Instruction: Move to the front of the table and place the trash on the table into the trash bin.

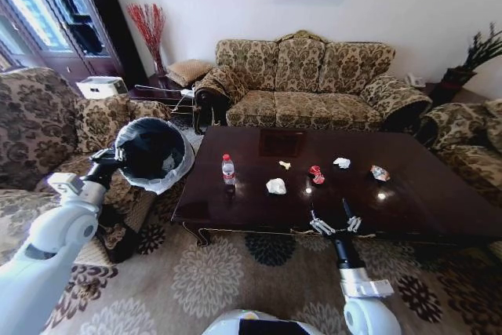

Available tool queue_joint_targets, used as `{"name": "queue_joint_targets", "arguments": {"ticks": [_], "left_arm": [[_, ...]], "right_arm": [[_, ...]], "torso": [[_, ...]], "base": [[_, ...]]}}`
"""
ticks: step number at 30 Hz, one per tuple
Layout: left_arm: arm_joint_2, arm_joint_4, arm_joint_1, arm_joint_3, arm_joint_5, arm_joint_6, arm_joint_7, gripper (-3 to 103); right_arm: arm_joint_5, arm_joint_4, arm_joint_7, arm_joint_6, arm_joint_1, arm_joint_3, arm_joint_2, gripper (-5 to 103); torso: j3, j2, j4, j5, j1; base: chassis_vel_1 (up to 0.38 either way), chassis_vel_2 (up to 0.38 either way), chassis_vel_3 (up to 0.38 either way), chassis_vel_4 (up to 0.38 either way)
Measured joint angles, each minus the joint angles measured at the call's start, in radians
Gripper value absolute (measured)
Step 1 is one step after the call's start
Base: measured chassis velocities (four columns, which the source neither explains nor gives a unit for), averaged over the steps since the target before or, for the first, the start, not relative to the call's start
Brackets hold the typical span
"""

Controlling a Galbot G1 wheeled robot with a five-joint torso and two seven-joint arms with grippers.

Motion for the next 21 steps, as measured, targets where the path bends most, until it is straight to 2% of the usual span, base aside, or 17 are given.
{"name": "queue_joint_targets", "arguments": {"ticks": [6,13,17,19,21], "left_arm": [[0.002,0.002,-0.004,0.004,-0.001,-0.002,0.0,3],[0.007,0.003,-0.007,0.008,-0.004,-0.006,0.002,3],[0.018,0.013,-0.012,0.01,-0.005,-0.01,-0.001,3],[0.029,0.019,-0.017,0.017,-0.006,-0.014,-0.006,3],[0.034,0.019,-0.017,0.021,-0.006,-0.017,-0.008,3]], "right_arm": [[0.0,-0.007,-0.006,0.004,0.001,-0.004,0.002,100],[-0.021,-0.022,0.02,0.024,0.024,-0.024,-0.001,100],[-0.031,-0.04,0.021,-0.02,0.082,-0.065,-0.025,100],[-0.033,-0.053,0.02,-0.08,0.122,-0.109,-0.034,100],[-0.042,-0.068,0.021,-0.099,0.141,-0.142,-0.038,100]], "torso": [[0.0,0.0,-0.0004,0.0002,0.0],[0.0,0.0,-0.0007,0.0005,0.001],[0.001,-0.001,-0.0009,0.0003,0.002],[0.001,-0.001,-0.0008,0.0001,0.002],[0.0,-0.001,-0.0005,0.0003,0.001]], "base": [[-0.149,0.164,0.153,-0.147],[-0.254,0.228,0.237,-0.245],[-0.112,0.117,0.11,-0.089],[-0.039,0.016,0.007,-0.009],[0.0,0.0,0.0,0.0]]}}
